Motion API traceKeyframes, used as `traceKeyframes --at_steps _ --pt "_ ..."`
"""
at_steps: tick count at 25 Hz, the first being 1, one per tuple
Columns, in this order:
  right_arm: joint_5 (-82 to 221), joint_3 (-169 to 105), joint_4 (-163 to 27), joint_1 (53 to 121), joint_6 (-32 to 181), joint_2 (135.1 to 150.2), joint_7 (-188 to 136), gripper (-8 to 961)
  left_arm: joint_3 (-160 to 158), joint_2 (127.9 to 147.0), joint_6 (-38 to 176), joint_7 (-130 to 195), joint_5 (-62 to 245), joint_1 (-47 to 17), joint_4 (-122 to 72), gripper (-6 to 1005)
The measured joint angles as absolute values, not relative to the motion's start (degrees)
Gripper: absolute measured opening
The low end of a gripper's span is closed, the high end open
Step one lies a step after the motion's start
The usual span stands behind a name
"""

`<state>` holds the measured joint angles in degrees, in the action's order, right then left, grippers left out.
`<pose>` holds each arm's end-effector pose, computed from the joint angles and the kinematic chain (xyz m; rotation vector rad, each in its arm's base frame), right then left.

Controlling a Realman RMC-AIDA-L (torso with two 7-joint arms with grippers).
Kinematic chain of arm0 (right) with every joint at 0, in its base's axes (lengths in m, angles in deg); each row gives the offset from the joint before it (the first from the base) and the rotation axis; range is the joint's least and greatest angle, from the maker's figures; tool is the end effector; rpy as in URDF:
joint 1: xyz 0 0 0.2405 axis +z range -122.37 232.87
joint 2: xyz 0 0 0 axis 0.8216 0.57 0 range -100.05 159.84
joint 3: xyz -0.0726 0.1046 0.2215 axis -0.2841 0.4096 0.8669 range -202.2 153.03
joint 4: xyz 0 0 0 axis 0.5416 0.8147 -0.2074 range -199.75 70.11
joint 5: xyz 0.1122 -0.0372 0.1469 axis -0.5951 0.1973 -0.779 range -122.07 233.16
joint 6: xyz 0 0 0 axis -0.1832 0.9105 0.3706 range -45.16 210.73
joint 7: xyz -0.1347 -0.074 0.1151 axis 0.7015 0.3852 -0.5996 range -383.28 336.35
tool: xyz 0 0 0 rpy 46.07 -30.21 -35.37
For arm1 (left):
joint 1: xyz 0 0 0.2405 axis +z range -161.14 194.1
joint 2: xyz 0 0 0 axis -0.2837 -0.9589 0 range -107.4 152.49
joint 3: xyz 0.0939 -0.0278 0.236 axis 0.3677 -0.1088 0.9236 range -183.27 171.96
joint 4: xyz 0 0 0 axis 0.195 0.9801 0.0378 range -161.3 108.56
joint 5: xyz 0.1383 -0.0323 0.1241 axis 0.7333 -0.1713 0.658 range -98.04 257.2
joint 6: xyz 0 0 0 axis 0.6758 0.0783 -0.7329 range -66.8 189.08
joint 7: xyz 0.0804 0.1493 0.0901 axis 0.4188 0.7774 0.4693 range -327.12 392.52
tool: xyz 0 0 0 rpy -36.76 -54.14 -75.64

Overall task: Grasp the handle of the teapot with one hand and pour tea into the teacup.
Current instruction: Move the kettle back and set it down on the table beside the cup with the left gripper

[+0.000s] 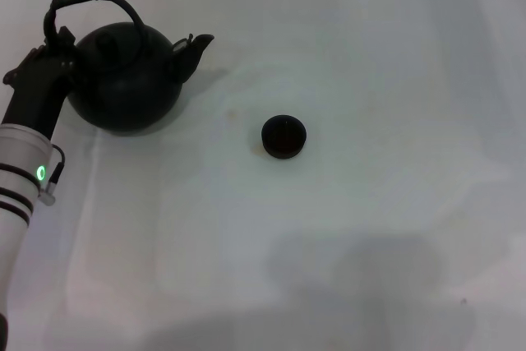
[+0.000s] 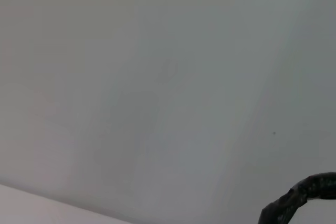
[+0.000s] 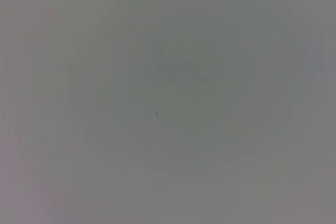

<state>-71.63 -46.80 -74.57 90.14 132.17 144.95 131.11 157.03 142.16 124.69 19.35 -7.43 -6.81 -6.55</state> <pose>0.3464 0.4371 0.0853 -1.4132 0.6979 0.6001 -0.3101 0.3447 -0.0515 -1.5026 -0.9405 -0.8284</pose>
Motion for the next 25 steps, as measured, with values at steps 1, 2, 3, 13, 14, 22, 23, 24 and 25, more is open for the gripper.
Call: traceKeyframes --at_steps 1,2,3,13,14,22,23,24,25 --pt "-71.63 -46.81 -74.57 90.14 132.17 144.95 131.11 842 157.02 142.16 124.54 19.35 -7.38 -6.81 -6.55 116" --pt "-71.64 -46.8 -74.57 90.14 132.17 144.95 131.11 842 157.02 142.16 124.36 19.35 -7.32 -6.82 -6.55 116" --pt "-71.63 -46.8 -74.58 90.14 132.17 144.95 131.11 842 157.02 142.16 124.24 19.35 -7.28 -6.82 -6.55 116" --pt "-71.63 -46.82 -74.57 90.01 132.18 144.95 131.02 842 157.08 142.25 123.11 20.73 -5.03 -6.46 -6.12 125" --pt "-71.63 -46.82 -74.57 89.96 132.18 144.95 131.01 842 157.07 142.25 123.12 21.11 -4.78 -6.42 -6.0 128" --pt "-71.63 -46.82 -74.57 89.54 132.24 145.01 130.87 842 157.11 142.26 123.47 21.38 -4.18 -6.03 -5.75 141" --pt "-71.63 -46.82 -74.58 89.47 132.26 145.02 130.85 842 157.13 142.25 123.51 21.39 -4.17 -5.96 -5.59 171" --pt "-71.63 -46.83 -74.58 89.41 132.3 145.03 130.84 842 157.14 142.24 123.57 21.41 -4.09 -5.87 -5.44 200" --pt "-71.63 -46.82 -74.57 89.34 132.33 145.03 130.84 842 157.15 142.22 123.66 21.41 -3.92 -5.76 -5.31 230"
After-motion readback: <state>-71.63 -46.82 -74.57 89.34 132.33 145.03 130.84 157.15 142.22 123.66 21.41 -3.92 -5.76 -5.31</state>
